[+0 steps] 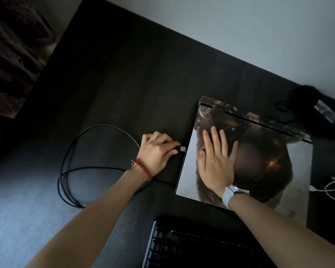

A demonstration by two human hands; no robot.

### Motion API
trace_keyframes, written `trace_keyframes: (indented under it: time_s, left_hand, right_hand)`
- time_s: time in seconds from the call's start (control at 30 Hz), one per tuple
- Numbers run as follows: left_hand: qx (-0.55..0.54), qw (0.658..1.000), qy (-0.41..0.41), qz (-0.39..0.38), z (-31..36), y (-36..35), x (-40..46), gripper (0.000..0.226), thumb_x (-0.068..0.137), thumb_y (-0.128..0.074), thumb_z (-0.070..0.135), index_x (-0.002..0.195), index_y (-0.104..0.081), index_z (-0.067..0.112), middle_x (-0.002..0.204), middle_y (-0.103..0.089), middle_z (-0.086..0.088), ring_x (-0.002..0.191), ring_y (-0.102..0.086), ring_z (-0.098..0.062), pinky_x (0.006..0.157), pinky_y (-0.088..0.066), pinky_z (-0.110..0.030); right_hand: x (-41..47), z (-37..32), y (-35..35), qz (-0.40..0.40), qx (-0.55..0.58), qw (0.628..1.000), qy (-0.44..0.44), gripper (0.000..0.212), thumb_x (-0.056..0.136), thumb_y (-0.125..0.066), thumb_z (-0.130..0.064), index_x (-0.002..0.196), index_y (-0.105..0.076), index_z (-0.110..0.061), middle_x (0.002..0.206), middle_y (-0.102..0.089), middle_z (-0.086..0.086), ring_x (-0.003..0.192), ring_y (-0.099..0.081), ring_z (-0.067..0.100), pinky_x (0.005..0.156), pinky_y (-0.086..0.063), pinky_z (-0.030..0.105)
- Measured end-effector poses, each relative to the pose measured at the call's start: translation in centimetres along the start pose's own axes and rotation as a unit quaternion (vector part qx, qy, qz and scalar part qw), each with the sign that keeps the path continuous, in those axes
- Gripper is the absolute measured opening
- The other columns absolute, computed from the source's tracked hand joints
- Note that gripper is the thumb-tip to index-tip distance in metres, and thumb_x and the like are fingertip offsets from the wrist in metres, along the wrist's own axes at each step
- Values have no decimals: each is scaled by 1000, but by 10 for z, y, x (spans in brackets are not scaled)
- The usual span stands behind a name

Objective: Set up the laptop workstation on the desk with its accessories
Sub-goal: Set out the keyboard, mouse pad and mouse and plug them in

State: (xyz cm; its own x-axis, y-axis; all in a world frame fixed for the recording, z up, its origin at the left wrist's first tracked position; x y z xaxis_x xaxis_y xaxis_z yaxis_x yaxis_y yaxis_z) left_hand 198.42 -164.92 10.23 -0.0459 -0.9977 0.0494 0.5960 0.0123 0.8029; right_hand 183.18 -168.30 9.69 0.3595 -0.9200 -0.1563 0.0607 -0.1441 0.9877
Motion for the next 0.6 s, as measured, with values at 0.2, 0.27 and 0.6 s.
trace_keyframes:
  time_s: [0.2, 0.27, 0.6]
  left_hand:
    - [-12, 1000, 16, -17, -2, -5, 10, 21, 85, -61, 18, 104, -68, 19, 94, -65, -3, 92, -56, -29, 79, -34, -41]
    - [-14, 1000, 19, -20, -2, -5, 14, 21, 85, -62, 17, 105, -68, 20, 96, -64, -3, 94, -55, -28, 80, -32, -40]
    - [-3, 999, 10, -47, 3, -11, 19, 29, 83, -61, 9, 109, -66, 22, 96, -59, -7, 93, -53, -29, 82, -33, -44]
  right_hand:
    - [-1, 1, -2, -5, -11, 1000, -1, 57, 89, -25, -35, 143, -29, -19, 152, -29, 8, 141, -24, 29, 109, -16, 62]
    - [-1, 0, -2, -4, -12, 1000, 0, 57, 88, -26, -35, 143, -30, -19, 152, -30, 8, 140, -25, 29, 109, -17, 62]
    - [0, 2, -2, 8, -11, 1000, -4, 56, 88, -28, -35, 142, -29, -21, 151, -33, 7, 139, -28, 29, 108, -18, 61]
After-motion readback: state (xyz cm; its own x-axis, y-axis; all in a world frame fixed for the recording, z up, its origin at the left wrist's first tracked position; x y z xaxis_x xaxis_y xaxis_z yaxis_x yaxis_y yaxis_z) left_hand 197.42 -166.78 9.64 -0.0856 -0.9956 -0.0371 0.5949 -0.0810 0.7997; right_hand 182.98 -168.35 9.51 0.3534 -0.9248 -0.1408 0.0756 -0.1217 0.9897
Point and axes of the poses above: each hand's wrist, its own x-axis towards the middle knuckle, its own y-axis out of the back of the hand, z = x × y, the point moved 9 cm from there along x, towards the middle knuckle
